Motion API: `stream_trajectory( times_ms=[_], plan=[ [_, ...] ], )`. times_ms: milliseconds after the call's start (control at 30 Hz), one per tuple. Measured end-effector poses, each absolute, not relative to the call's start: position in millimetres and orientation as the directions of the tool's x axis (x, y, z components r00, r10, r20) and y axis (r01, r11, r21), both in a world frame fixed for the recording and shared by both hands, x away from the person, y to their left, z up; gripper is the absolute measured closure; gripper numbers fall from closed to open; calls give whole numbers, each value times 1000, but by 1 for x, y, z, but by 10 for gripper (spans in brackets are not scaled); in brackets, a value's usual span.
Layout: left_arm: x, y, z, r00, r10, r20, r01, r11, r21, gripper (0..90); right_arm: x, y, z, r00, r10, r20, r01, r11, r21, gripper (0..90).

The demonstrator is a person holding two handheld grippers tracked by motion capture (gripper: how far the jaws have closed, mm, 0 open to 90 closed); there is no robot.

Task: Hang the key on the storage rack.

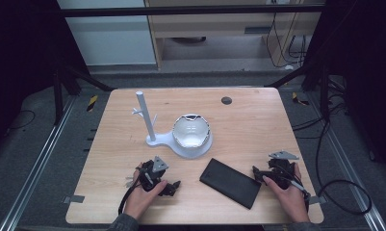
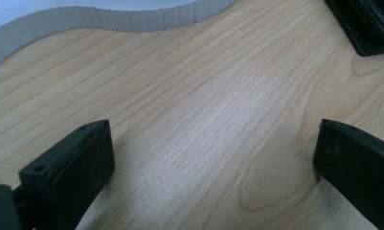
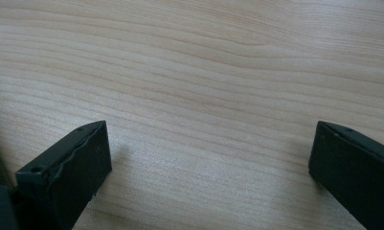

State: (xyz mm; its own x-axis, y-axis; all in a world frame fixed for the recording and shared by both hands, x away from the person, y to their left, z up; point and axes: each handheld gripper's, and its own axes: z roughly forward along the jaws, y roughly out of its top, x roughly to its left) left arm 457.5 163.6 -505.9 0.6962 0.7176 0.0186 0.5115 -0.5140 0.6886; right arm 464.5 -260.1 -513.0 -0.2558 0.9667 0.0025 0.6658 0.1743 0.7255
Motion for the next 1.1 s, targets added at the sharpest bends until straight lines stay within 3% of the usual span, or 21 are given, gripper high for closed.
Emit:
stream_trajectory(
  times_ms=[67, 167, 333, 500, 633, 900, 1100],
  plan=[
    [457, 166, -501, 700, 712, 42, 503, -535, 678, 55, 464, -260, -513, -258, 966, -2, 664, 179, 726, 11],
    [456, 169, -490, 693, 719, 57, 513, -546, 662, 50, 464, -260, -513, -260, 965, -4, 663, 182, 726, 10],
    [452, 176, -449, 648, 755, 103, 568, -569, 594, 53, 464, -261, -513, -264, 965, -3, 663, 183, 726, 8],
    [452, 189, -433, 594, 796, 118, 627, -550, 551, 79, 469, -260, -513, -269, 963, -2, 663, 186, 725, 4],
    [451, 201, -429, 564, 817, 120, 661, -534, 527, 126, 472, -260, -513, -276, 961, 0, 663, 190, 724, 4],
    [447, 217, -440, 565, 820, 89, 715, -541, 443, 345, 472, -260, -513, -284, 959, 2, 661, 194, 725, 5],
    [448, 222, -452, 567, 820, 72, 737, -545, 401, 372, 472, -260, -513, -284, 959, 1, 661, 195, 725, 5]
  ],
)
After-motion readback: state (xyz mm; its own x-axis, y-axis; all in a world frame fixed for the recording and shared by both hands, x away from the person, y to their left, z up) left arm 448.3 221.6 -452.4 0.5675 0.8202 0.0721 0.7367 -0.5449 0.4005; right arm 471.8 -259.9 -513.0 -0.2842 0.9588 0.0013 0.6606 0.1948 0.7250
